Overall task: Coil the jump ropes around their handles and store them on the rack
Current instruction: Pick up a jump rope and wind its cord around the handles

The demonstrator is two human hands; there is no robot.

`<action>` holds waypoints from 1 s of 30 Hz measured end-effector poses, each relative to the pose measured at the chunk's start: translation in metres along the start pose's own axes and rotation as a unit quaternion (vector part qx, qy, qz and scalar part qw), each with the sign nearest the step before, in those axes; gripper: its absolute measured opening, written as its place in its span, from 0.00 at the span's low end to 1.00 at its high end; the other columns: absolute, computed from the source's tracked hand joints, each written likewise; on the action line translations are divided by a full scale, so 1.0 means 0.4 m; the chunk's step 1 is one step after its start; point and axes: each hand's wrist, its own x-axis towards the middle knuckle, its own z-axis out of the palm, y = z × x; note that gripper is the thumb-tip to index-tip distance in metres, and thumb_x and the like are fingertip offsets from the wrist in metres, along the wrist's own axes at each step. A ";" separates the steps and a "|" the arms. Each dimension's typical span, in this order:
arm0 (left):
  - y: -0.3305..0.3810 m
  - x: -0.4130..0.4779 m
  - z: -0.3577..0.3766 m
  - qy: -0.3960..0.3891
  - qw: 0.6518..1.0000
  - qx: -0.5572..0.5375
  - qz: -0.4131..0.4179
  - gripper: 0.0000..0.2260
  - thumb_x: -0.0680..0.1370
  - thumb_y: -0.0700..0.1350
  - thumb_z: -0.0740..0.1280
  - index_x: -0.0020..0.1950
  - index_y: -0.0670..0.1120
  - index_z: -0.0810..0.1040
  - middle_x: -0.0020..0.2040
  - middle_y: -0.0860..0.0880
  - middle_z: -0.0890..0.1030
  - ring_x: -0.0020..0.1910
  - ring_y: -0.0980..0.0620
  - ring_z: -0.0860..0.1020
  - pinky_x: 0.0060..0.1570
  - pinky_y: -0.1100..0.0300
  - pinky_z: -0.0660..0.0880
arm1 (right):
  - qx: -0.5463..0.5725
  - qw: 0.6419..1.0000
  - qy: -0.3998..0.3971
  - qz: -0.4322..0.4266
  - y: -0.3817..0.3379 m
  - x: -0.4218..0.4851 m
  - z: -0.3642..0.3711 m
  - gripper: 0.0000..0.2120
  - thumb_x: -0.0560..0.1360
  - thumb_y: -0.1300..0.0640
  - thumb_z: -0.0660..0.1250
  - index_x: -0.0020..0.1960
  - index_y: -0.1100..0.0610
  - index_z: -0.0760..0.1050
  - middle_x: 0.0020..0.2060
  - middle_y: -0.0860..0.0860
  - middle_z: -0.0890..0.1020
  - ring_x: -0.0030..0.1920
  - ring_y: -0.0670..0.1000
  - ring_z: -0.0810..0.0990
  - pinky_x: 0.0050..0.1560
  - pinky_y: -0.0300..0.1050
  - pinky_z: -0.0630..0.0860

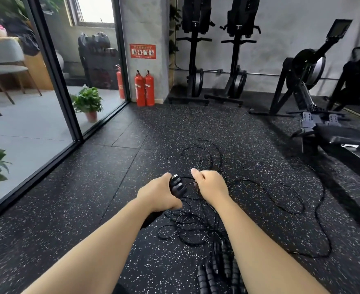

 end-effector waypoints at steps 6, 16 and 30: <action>0.016 0.003 0.079 -0.001 0.984 -0.176 0.034 0.21 0.58 0.52 0.71 0.45 0.49 0.66 0.40 0.52 0.76 0.37 0.51 0.72 0.38 0.55 0.70 | 0.115 0.990 0.084 0.019 0.014 0.017 -0.009 0.30 0.80 0.41 0.59 0.24 0.56 0.58 0.21 0.49 0.65 0.26 0.53 0.64 0.33 0.47 0.63; 0.046 0.023 0.137 0.021 0.961 -0.239 0.135 0.35 0.63 0.45 0.73 0.63 0.65 0.62 0.48 0.58 0.79 0.46 0.54 0.79 0.50 0.55 0.78 | 0.384 0.903 0.120 0.151 0.041 0.058 -0.010 0.22 0.79 0.44 0.62 0.33 0.58 0.68 0.25 0.49 0.69 0.19 0.42 0.67 0.29 0.41 0.67; 0.043 0.025 0.070 0.062 0.967 -0.247 0.005 0.16 0.61 0.60 0.62 0.40 0.52 0.68 0.33 0.56 0.75 0.34 0.52 0.73 0.36 0.56 0.67 | 0.355 0.923 0.098 0.108 0.016 0.093 -0.027 0.21 0.79 0.44 0.62 0.33 0.56 0.72 0.25 0.46 0.75 0.26 0.45 0.71 0.37 0.47 0.72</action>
